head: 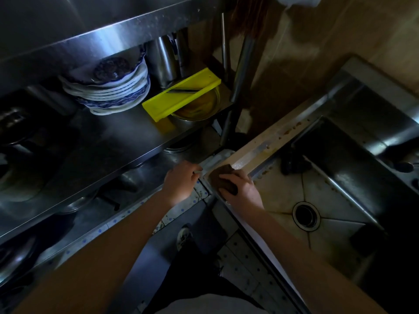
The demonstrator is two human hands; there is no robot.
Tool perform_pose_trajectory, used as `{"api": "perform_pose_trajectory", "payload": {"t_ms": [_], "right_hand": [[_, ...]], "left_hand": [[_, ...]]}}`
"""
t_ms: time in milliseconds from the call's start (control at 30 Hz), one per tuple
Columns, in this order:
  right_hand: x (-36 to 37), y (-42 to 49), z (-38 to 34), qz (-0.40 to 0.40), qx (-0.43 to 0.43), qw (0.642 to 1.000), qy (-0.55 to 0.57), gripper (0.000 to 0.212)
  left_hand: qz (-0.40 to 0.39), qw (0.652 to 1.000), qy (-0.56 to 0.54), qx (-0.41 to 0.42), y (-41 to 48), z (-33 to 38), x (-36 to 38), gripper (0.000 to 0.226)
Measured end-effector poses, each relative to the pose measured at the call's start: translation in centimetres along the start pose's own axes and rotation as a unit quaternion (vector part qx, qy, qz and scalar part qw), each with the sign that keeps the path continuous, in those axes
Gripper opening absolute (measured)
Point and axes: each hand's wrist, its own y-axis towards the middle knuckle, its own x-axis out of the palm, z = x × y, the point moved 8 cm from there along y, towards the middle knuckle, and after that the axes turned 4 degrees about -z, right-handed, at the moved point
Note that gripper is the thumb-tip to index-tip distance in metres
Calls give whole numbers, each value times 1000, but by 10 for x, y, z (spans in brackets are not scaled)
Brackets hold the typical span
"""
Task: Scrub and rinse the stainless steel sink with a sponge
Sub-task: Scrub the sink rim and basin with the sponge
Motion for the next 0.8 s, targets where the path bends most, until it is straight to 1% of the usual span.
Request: {"api": "perform_pose_trajectory", "payload": {"t_ms": [67, 200, 333, 433, 533, 667, 800], "right_hand": [[0, 3, 1, 7, 1, 1000, -21, 40], [-7, 14, 8, 32, 11, 999, -26, 39], [-15, 20, 15, 47, 17, 996, -68, 40], [-29, 26, 29, 77, 51, 995, -41, 43], [-36, 34, 37, 75, 71, 995, -5, 42], [-28, 23, 34, 67, 54, 996, 28, 38], [-9, 3, 32, 56, 27, 998, -8, 39]], "left_hand": [[-7, 1000, 4, -3, -2, -4, 1, 25], [-18, 1000, 12, 4, -7, -10, 1, 23], [-17, 1000, 18, 8, -11, -9, -1, 25], [-14, 1000, 22, 13, -11, -7, -2, 27], [-10, 999, 30, 20, -9, -1, -1, 29], [-16, 999, 30, 29, -6, 6, 6, 33], [-23, 999, 20, 32, -3, 9, 11, 31]]}}
